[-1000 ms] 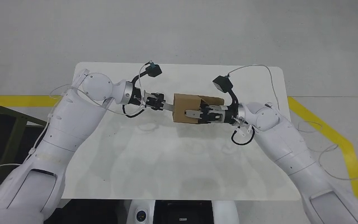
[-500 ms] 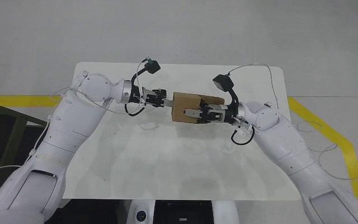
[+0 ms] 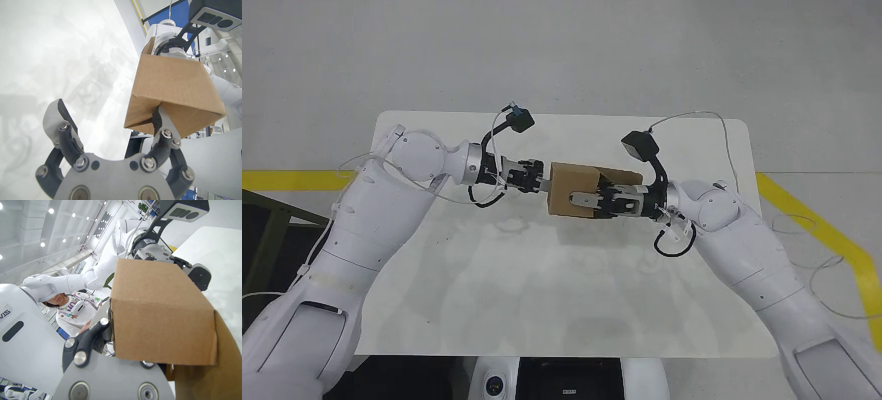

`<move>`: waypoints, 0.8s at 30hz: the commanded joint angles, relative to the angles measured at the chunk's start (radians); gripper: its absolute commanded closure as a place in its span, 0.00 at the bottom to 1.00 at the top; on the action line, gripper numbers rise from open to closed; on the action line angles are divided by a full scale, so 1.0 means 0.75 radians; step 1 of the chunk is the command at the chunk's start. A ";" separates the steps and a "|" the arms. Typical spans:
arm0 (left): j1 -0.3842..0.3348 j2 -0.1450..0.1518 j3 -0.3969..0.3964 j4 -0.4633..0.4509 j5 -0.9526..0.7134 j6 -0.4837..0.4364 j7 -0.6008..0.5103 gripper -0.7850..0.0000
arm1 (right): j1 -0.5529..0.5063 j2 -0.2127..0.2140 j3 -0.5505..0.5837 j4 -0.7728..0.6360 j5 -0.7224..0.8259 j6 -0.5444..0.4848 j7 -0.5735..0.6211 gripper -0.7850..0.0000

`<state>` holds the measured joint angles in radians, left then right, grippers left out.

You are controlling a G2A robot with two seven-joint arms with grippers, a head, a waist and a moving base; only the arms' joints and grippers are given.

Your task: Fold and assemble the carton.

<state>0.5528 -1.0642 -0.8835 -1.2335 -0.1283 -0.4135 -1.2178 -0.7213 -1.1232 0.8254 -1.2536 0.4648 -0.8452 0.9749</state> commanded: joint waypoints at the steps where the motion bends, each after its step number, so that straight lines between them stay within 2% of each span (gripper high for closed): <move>1: -0.003 0.000 -0.001 0.009 -0.001 0.000 -0.001 0.00 | 0.000 0.000 0.002 0.008 -0.006 0.002 0.002 1.00; 6: -0.005 0.007 -0.022 0.028 0.026 0.016 -0.001 0.00 | 0.001 0.004 0.009 0.046 -0.047 0.022 0.022 1.00; 12: 0.005 0.030 -0.072 0.000 0.091 0.020 -0.016 0.00 | 0.012 -0.001 -0.004 0.097 -0.036 0.113 0.084 1.00; 17: 0.036 0.056 -0.126 -0.077 0.182 0.001 -0.015 0.00 | 0.043 -0.009 -0.028 0.139 -0.082 0.178 0.144 1.00; 24: 0.110 0.097 -0.219 -0.219 0.291 -0.035 0.005 0.00 | 0.045 -0.051 -0.093 0.200 -0.075 0.243 0.059 1.00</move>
<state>0.6262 -0.9969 -1.0355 -1.3783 0.0709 -0.4353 -1.2172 -0.6882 -1.1553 0.7653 -1.1120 0.4004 -0.6675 1.0279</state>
